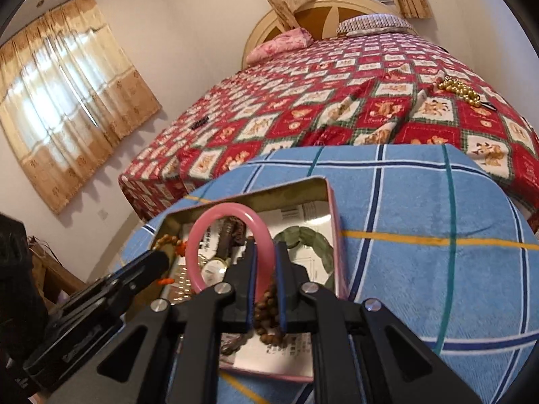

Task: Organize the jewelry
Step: 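Carry the amber beads and pink bangle into the pink tin and open both grippers, then withdraw both grippers from the tin back over the cloth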

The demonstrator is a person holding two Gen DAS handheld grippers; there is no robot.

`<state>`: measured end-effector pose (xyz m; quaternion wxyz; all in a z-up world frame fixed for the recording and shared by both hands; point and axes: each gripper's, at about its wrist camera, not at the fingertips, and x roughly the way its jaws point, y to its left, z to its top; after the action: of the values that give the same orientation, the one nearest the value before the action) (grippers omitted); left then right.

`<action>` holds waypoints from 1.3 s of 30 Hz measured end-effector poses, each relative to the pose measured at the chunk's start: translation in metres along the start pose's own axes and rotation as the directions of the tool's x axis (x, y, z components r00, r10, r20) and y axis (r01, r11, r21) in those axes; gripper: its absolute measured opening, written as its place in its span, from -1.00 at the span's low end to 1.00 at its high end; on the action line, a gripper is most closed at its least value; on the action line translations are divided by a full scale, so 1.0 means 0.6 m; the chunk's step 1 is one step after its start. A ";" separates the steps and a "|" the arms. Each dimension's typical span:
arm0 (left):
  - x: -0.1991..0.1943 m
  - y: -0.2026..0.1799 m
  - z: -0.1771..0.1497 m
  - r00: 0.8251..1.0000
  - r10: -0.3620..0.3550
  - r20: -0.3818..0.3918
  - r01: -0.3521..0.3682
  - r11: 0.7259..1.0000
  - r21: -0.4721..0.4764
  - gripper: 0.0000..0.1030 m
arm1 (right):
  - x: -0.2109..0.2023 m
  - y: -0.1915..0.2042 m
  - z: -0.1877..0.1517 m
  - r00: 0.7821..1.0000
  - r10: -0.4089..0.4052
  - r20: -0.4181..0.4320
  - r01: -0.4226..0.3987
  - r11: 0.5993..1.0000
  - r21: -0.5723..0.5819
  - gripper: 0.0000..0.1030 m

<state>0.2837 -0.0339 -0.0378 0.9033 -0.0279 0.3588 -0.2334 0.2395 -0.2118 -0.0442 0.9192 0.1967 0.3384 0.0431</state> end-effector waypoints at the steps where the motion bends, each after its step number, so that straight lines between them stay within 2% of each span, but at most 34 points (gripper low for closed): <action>1: 0.005 0.000 -0.002 1.000 0.005 -0.006 -0.005 1.000 -0.003 -0.80 | 0.004 -0.001 0.001 1.000 -0.003 -0.004 0.003 1.000 -0.004 -0.75; 9: 0.023 -0.001 -0.012 0.996 0.082 -0.017 -0.081 0.996 0.045 -0.80 | 0.022 0.012 0.001 0.998 -0.062 0.007 0.062 0.994 -0.085 -0.74; 12: 0.028 -0.008 -0.017 0.991 0.137 -0.010 -0.135 0.987 0.088 -0.80 | 0.019 0.010 0.000 0.998 -0.056 0.021 0.058 0.995 -0.083 -0.61; 15: 0.029 -0.012 -0.020 0.989 0.145 -0.017 -0.143 0.984 0.104 -0.79 | 0.008 0.008 0.003 0.999 0.002 0.040 0.000 0.998 -0.057 -0.21; 16: 0.029 -0.011 -0.020 0.989 0.144 -0.019 -0.142 0.985 0.100 -0.79 | 0.002 0.009 0.004 0.998 -0.004 0.061 0.007 0.999 -0.054 0.09; 17: 0.028 -0.010 -0.020 0.990 0.141 -0.018 -0.139 0.986 0.097 -0.79 | -0.012 0.010 0.005 0.995 -0.011 0.100 0.016 0.998 -0.055 0.25; 18: 0.027 -0.009 -0.020 0.990 0.140 -0.017 -0.138 0.986 0.093 -0.78 | -0.022 0.010 0.007 0.991 -0.025 0.129 0.032 0.998 -0.053 0.29; 20: 0.025 -0.010 -0.021 0.990 0.144 -0.012 -0.142 0.985 0.096 -0.74 | -0.036 0.005 0.009 0.985 -0.046 0.166 0.052 0.998 -0.036 0.31; 21: 0.021 -0.012 -0.021 0.989 0.148 -0.003 -0.147 0.984 0.102 -0.63 | -0.041 0.001 0.011 0.982 -0.059 0.179 0.063 0.998 -0.021 0.31; 22: 0.018 -0.013 -0.021 0.989 0.150 0.004 -0.150 0.983 0.104 -0.38 | -0.042 -0.003 0.013 0.980 -0.070 0.185 0.073 0.997 -0.010 0.31; 23: 0.015 -0.013 -0.020 0.988 0.151 0.016 -0.152 0.983 0.103 -0.23 | -0.044 -0.009 0.014 0.978 -0.085 0.190 0.085 0.996 0.006 0.31; 24: 0.008 -0.012 -0.020 0.988 0.150 0.034 -0.152 0.984 0.097 0.05 | -0.045 -0.015 0.016 0.977 -0.097 0.192 0.094 0.995 0.024 0.31; 25: -0.001 -0.011 -0.019 0.988 0.144 0.060 -0.149 0.985 0.087 0.22 | -0.045 -0.019 0.018 0.976 -0.103 0.191 0.098 0.995 0.036 0.31; 30: -0.021 -0.001 -0.012 0.990 0.097 0.107 -0.102 0.994 0.039 0.27 | -0.041 -0.033 0.020 0.976 -0.122 0.179 0.111 0.991 0.070 0.31; 36: -0.042 -0.004 -0.036 0.985 0.151 0.083 -0.156 0.986 0.055 0.27 | -0.047 -0.032 0.015 0.974 -0.125 0.189 0.116 0.992 0.058 0.31; 39: -0.064 -0.008 -0.052 0.986 0.146 0.082 -0.150 0.987 0.051 0.27 | -0.051 -0.026 0.012 0.972 -0.118 0.201 0.112 0.993 0.042 0.32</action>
<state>0.2369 -0.0175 -0.0352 0.9320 0.0155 0.3173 -0.1745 0.2199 -0.2349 -0.0270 0.9468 0.1942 0.2541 -0.0358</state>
